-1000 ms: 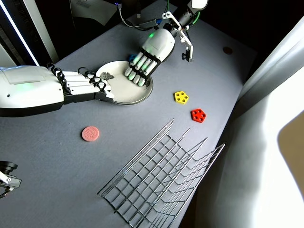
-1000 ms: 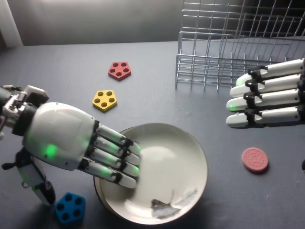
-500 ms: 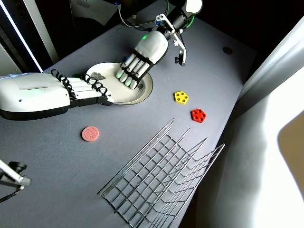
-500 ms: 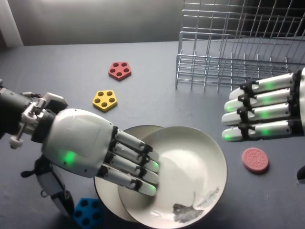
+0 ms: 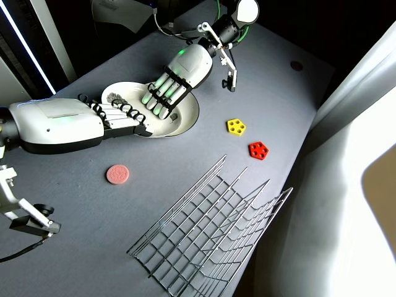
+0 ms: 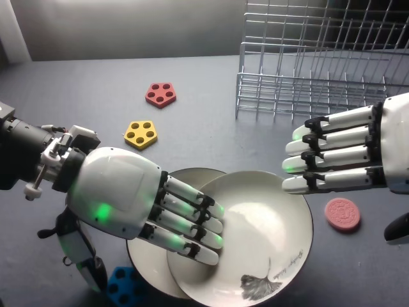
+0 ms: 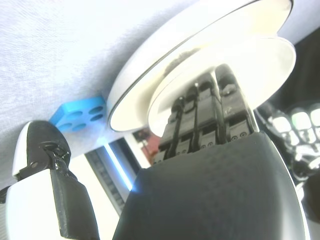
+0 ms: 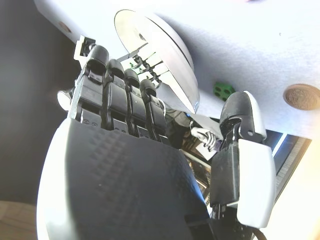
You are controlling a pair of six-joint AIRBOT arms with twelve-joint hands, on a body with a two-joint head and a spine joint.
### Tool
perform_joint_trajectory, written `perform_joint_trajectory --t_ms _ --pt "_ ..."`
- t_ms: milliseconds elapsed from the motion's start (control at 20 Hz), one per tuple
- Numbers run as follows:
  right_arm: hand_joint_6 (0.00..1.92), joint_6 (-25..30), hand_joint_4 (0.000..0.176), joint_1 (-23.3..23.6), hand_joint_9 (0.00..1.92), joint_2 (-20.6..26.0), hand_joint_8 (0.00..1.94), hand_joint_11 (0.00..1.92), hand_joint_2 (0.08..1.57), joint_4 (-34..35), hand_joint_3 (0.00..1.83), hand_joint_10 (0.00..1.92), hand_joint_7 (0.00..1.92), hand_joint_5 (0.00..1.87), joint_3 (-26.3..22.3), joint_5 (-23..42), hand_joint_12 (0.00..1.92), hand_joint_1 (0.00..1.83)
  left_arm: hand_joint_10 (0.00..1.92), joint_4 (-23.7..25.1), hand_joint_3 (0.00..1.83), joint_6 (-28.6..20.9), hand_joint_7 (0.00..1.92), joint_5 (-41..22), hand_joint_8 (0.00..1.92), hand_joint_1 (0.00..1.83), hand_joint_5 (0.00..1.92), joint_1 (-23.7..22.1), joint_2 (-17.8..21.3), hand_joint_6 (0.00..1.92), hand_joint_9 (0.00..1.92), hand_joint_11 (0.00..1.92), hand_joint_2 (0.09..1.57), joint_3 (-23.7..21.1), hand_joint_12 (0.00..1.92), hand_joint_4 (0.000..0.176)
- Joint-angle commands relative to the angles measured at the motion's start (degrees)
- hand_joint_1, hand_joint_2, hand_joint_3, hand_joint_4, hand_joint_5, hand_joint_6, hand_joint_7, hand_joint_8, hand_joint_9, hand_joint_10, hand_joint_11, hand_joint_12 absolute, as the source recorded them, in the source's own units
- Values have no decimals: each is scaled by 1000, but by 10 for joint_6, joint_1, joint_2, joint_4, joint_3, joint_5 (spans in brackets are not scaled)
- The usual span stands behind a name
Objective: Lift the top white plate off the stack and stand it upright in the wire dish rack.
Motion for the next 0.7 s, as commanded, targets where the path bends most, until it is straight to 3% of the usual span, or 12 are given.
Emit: perform_joint_trajectory --t_ms 0,100,150,200,300,400,550,650 --pt "4 -3 0 1 58 3 3 0 1032 32 0 2 34 61 0 24 367 664 1 -26 0 4 44 -17 2 511 30 -5 -10 1 63 0 945 -9 265 0" --pt "0 -3 0 1 47 -3 0 0 1026 27 0 0 30 59 -1 18 375 657 2 -27 0 4 52 -16 3 558 43 -3 -10 4 69 0 935 -9 297 0" --pt "2 -3 0 0 22 -5 0 0 1058 27 6 3 5 40 -2 16 307 680 4 -29 3 5 14 -15 2 599 10 -2 -10 2 27 0 952 -10 177 0" --pt "2 -3 0 -2 22 -7 0 0 1066 27 7 5 0 37 -3 15 296 707 6 -29 0 5 26 -15 4 644 25 -2 -10 5 34 0 942 -10 177 0" --pt "4 -3 0 -7 49 -15 2 0 1059 26 0 4 24 77 -6 15 375 769 2 -30 1 5 28 -14 1 620 34 -1 -10 2 38 0 947 -9 127 0" --pt "1 -3 0 -10 42 -27 3 0 1068 27 2 4 15 77 -6 8 360 774 2 -30 3 5 16 -14 1 637 18 1 -10 2 21 0 956 -9 17 0" --pt "0 -3 0 -10 49 -48 4 0 1086 27 5 5 19 30 -7 -10 365 796 0 -30 5 4 0 -15 0 613 1 2 -9 0 0 0 967 -8 0 0" --pt "3 -3 0 -10 27 -62 3 0 1088 27 3 2 10 34 -7 -22 266 848 0 -30 10 4 0 -16 0 573 0 3 -9 0 0 0 984 -9 0 0"
